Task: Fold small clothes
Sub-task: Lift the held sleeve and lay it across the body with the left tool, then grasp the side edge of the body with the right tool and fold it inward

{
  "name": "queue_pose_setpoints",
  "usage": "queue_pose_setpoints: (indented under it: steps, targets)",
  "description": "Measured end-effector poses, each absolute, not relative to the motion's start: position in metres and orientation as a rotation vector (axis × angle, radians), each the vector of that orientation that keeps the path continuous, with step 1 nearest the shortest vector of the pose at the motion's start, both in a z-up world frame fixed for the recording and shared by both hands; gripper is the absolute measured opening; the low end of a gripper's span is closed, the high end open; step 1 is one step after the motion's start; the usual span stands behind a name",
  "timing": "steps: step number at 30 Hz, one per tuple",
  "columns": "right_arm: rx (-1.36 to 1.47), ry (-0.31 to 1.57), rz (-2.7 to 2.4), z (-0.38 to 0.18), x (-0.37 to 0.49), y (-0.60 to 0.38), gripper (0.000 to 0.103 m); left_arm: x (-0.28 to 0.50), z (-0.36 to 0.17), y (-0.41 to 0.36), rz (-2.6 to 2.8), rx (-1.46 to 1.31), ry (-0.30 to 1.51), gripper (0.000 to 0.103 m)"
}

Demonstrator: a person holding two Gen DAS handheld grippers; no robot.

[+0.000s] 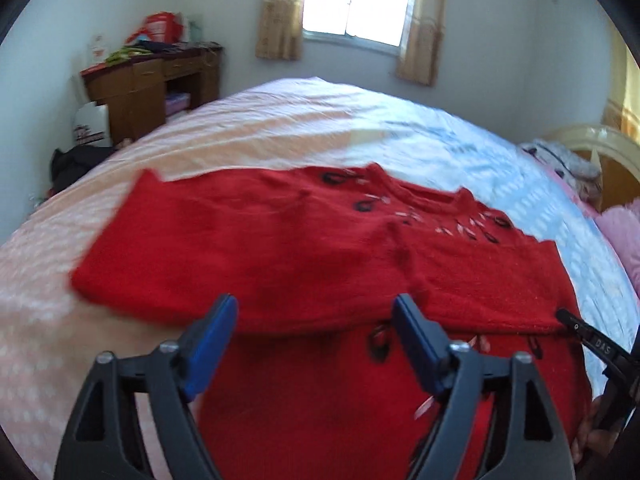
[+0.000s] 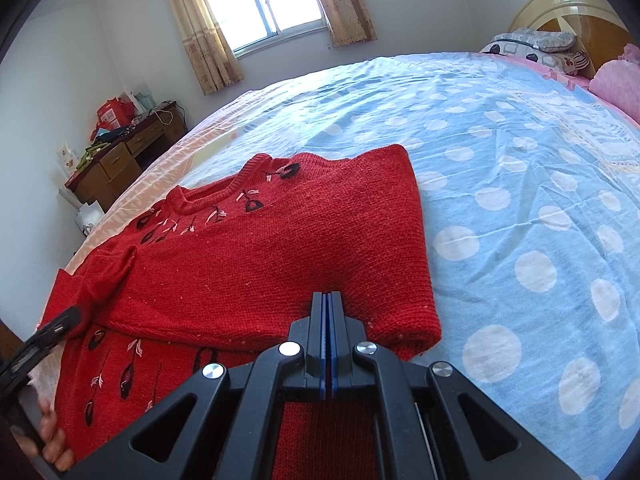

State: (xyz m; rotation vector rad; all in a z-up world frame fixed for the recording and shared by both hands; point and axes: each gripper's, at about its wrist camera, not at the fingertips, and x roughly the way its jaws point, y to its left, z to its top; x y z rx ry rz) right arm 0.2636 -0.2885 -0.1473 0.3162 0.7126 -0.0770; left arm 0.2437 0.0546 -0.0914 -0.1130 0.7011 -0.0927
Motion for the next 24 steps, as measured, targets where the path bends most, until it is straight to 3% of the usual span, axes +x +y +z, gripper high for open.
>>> queue_pose_setpoints:
  steps: [7,9,10,12,13,19,24]
  targets:
    - [0.182,0.796,-0.161,-0.131,0.277,-0.261,0.001,0.234,-0.124,0.089,-0.023,-0.230,0.746,0.083]
    - [0.266,0.747,-0.043,-0.114,0.276,-0.247,0.004,0.230,-0.125,0.094,-0.037,-0.282,0.704,0.083]
    - [0.298,0.725,0.010,-0.107,0.277,-0.237,0.010,0.229,-0.125,0.094,-0.037,-0.289,0.697,0.083]
    - [0.297,0.722,0.107,-0.097,0.288,-0.206,0.064,0.229,-0.128,0.091,-0.035,-0.282,0.687,0.084]
    - [0.292,0.722,0.147,-0.096,0.295,-0.192,0.070,0.229,-0.128,0.090,-0.033,-0.277,0.681,0.084]
    - [0.152,0.755,0.228,-0.112,0.341,-0.118,0.070,0.222,-0.130,0.096,-0.076,-0.312,0.657,0.091]
    - [0.149,0.828,0.231,-0.142,0.369,-0.097,0.045,0.221,-0.131,0.096,-0.088,-0.305,0.644,0.095]
